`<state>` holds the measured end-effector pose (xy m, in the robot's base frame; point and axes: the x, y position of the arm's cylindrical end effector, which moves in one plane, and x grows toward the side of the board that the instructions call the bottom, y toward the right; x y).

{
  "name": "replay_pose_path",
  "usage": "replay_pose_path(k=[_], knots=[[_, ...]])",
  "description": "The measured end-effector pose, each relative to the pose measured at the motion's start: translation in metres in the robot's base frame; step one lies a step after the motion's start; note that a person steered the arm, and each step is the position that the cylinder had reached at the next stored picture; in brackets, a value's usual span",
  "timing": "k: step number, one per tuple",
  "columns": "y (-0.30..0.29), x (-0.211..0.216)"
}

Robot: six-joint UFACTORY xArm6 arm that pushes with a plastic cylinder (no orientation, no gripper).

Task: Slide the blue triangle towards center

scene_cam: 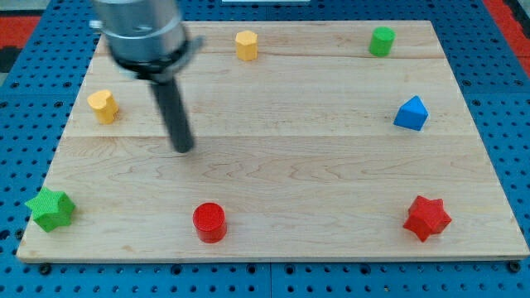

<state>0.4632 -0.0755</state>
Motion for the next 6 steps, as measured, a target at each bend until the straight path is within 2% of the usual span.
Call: replay_pose_path(k=[1, 2, 3, 4, 5, 6], knots=[[0.111, -0.005], [0.243, 0.018], [0.332, -0.013], [0.305, -0.061], [0.203, -0.071], [0.139, -0.063]])
